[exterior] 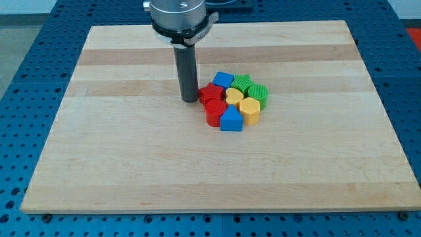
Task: Slide the red star closer to the green star
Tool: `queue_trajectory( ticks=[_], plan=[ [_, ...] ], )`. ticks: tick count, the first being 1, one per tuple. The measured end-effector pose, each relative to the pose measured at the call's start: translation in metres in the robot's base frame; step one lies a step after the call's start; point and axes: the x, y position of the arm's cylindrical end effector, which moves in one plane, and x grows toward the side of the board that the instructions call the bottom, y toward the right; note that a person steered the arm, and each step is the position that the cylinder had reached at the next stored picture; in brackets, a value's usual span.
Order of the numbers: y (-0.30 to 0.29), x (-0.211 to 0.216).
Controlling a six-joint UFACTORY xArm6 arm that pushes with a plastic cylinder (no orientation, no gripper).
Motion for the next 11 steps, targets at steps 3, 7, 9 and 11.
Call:
queue_trajectory(
  ticks=[3, 7, 9, 11],
  plan=[
    [0.000, -0.007],
    [0.028, 0.024],
    [0.043, -0.021],
    [0.089, -0.058]
  ],
)
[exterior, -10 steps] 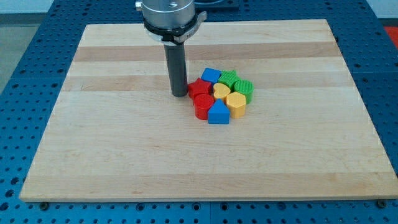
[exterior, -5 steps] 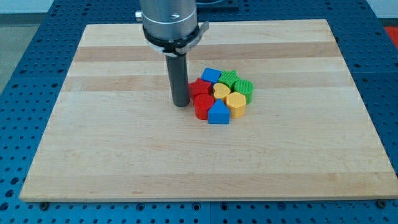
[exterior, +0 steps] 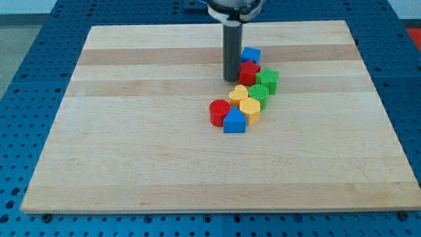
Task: Slide the red star closer to the green star
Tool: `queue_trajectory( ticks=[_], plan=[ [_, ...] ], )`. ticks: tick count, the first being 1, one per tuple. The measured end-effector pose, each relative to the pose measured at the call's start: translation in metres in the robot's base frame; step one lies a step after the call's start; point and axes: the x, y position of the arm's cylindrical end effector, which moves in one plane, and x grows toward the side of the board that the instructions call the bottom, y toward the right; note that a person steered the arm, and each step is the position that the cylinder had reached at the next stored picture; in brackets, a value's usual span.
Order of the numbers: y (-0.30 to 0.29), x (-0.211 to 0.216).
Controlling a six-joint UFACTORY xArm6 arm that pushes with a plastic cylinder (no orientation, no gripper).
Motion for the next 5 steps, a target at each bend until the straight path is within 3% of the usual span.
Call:
queue_trajectory(
  ticks=[2, 5],
  plan=[
    [0.033, -0.026],
    [0.100, -0.024]
  ],
)
